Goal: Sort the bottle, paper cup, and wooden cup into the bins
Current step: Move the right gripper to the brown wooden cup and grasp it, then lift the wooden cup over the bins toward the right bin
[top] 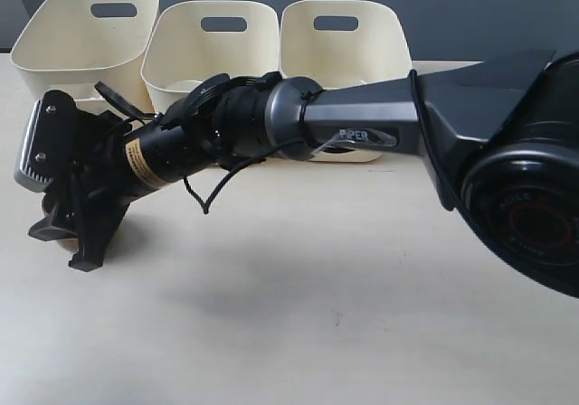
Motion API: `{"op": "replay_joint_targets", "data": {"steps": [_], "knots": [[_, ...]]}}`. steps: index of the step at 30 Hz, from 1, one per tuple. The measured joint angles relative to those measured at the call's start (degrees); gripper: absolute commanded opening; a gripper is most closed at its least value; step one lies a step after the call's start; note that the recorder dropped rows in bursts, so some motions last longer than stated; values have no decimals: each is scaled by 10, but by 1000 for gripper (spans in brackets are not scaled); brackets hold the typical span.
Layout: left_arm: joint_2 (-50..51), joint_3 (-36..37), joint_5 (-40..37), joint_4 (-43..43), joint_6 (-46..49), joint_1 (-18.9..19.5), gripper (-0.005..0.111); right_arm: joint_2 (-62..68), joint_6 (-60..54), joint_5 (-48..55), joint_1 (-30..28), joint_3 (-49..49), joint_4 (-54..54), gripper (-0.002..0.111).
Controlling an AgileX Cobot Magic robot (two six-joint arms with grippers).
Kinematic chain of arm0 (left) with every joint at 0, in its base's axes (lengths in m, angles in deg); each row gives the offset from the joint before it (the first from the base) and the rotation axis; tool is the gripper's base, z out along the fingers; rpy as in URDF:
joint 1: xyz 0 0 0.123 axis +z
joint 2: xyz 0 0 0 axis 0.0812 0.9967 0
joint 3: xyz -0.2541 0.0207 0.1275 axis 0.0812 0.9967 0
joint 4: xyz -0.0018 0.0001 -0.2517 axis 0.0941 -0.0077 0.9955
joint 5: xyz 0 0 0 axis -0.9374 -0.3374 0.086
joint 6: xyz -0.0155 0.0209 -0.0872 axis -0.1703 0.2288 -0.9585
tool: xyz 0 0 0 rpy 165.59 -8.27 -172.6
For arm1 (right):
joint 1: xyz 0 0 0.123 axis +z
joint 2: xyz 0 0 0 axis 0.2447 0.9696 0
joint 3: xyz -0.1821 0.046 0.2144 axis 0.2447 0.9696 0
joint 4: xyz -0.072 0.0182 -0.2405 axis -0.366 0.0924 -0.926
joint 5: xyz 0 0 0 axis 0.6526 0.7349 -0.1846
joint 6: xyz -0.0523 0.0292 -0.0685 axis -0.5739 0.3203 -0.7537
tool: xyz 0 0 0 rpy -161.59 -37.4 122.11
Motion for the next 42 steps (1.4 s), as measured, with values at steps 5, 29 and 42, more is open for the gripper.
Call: {"op": "replay_joint_targets", "data": {"steps": [5,29,42], "knots": [[0,0,0,0,0,0,0,17,0,18,1,0,0,51],[0,0,0,0,0,0,0,46,24,59,1,0,0,0],[0,0,0,0,0,0,0,-148,109,66,-63,20,0,0]]}}
